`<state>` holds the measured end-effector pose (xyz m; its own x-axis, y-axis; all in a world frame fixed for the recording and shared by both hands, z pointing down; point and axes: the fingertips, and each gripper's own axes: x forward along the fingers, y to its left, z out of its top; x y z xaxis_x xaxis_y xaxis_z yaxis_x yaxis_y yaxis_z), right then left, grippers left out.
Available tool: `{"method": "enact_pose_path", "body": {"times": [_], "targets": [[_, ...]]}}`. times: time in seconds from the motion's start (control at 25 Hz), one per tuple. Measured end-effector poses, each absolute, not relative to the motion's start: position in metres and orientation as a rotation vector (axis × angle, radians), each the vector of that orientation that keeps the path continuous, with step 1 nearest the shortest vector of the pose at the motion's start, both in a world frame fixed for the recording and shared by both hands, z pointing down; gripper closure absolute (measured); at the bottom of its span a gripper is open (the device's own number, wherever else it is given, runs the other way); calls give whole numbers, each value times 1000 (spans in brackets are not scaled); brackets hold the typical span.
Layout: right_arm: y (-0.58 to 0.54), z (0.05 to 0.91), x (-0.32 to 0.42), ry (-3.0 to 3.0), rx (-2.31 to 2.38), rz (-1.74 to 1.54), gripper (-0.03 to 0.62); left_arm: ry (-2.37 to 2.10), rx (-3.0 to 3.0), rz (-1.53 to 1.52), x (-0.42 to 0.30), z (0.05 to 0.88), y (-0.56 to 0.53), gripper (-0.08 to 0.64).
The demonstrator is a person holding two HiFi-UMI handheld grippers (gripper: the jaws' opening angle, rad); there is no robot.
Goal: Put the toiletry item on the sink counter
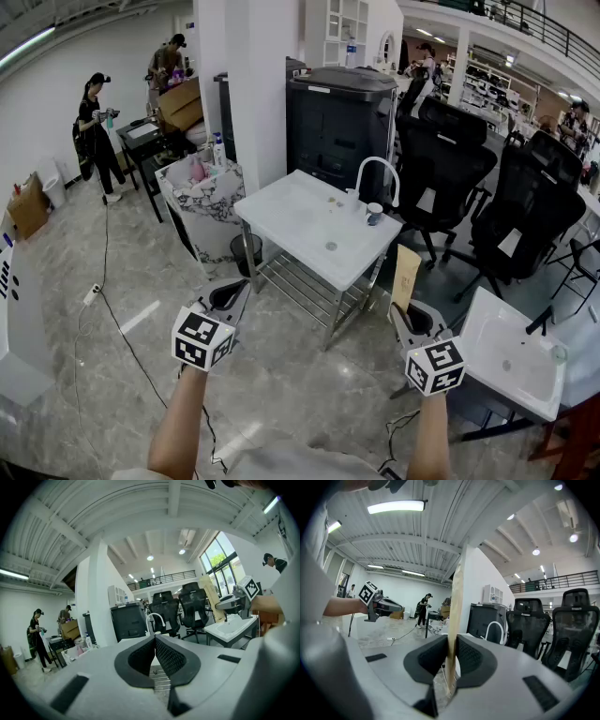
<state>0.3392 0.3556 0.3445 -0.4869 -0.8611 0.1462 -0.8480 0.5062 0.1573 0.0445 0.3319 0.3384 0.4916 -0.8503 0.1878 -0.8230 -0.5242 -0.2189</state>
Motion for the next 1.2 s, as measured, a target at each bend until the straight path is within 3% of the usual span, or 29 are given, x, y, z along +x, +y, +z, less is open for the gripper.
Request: {"method": "enact_pose_path", "body": {"times": [0.64, 1.2], "targets": [[323, 359, 384, -2588, 1394, -68, 540, 1561, -2576, -512, 76, 355, 316, 551], [189, 379, 315, -2553, 1437, -19, 540, 1582, -2546, -584, -9, 387, 179, 549]]}}
